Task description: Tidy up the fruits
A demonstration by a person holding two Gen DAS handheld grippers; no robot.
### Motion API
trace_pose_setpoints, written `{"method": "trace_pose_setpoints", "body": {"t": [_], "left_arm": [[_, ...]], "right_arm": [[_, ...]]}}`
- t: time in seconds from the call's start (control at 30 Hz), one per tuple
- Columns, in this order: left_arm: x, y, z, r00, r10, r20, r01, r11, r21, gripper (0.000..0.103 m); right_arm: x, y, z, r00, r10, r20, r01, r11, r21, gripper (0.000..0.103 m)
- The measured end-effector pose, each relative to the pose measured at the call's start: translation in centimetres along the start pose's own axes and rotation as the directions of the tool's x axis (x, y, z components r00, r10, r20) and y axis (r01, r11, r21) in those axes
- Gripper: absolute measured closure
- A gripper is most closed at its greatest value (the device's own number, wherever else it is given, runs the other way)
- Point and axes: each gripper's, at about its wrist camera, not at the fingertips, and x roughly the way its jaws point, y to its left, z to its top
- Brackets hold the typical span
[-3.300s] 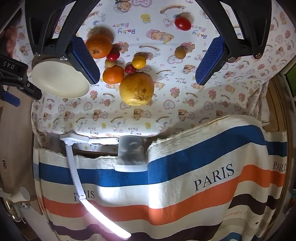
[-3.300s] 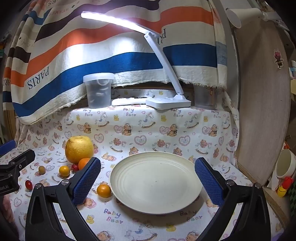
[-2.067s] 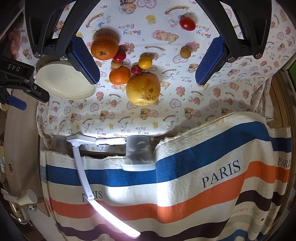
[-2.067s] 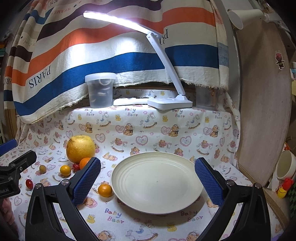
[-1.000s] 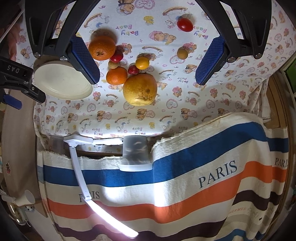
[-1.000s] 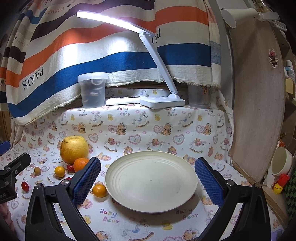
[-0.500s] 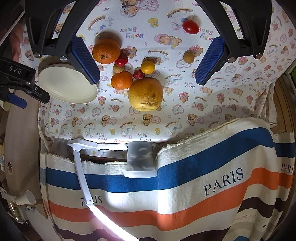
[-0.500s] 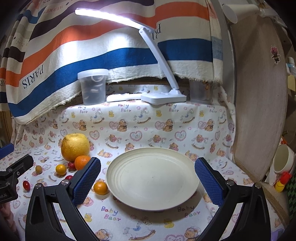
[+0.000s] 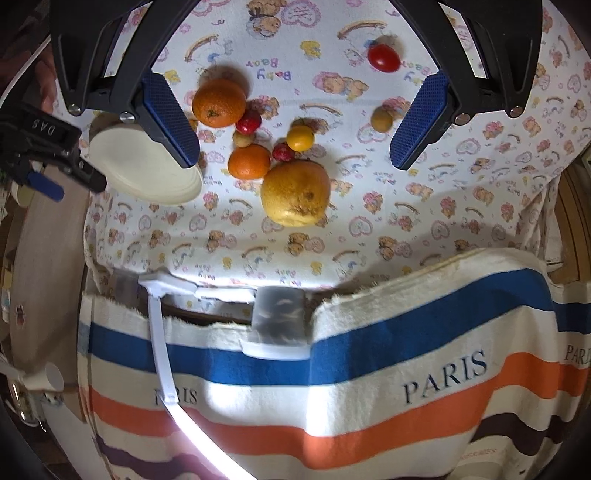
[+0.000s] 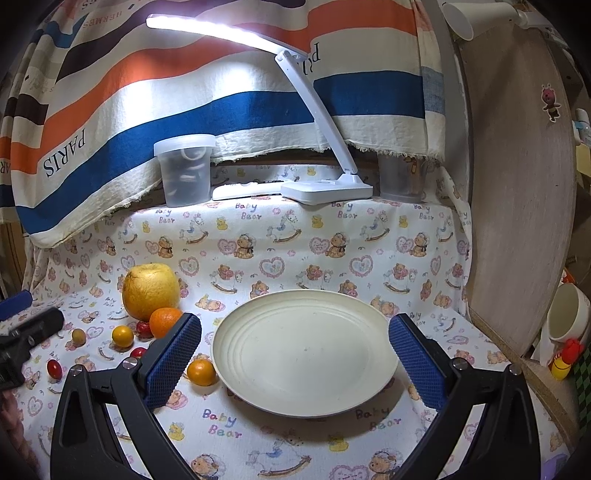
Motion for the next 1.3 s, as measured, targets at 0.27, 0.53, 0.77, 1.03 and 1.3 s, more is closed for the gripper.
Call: {"method": "trace_pose_setpoints", "body": {"t": [0.27, 0.53, 0.77, 1.03, 1.3], "left_arm": [[-0.1, 0.0, 0.4, 1.0, 0.022, 0.014, -0.022, 1.0, 0.018, 0.0], [0.0, 0.1, 1.1, 0.998, 0.054, -0.03, -0.052, 0.996, 0.069, 0.0], [1.1, 3.7, 2.1, 0.975, 0.024, -0.223, -0.036, 0.998, -0.049, 0.0], [2.4, 5.1, 1.0, 0.925, 0.006, -0.38, -0.067, 0.987, -0.149, 0.011], [4.4, 4.1, -0.9, 0.836, 0.035, -0.548, -0.106, 0.99, -0.098, 0.013]], "right_arm": [[-0.1, 0.4, -0.1, 1.0, 0.022, -0.01, -0.022, 1.0, -0.013, 0.001], [-0.3, 0.5, 0.0, 0.999, 0.031, -0.015, -0.031, 1.0, -0.006, 0.001], [0.3, 0.0, 0.1, 0.999, 0.036, -0.042, -0.035, 0.999, 0.003, 0.003], [0.4, 0.5, 0.0, 0.999, 0.038, -0.036, -0.038, 0.999, -0.013, 0.003], [0.7, 0.7, 0.0, 0.998, 0.046, -0.051, -0.047, 0.999, -0.023, 0.003]]}}
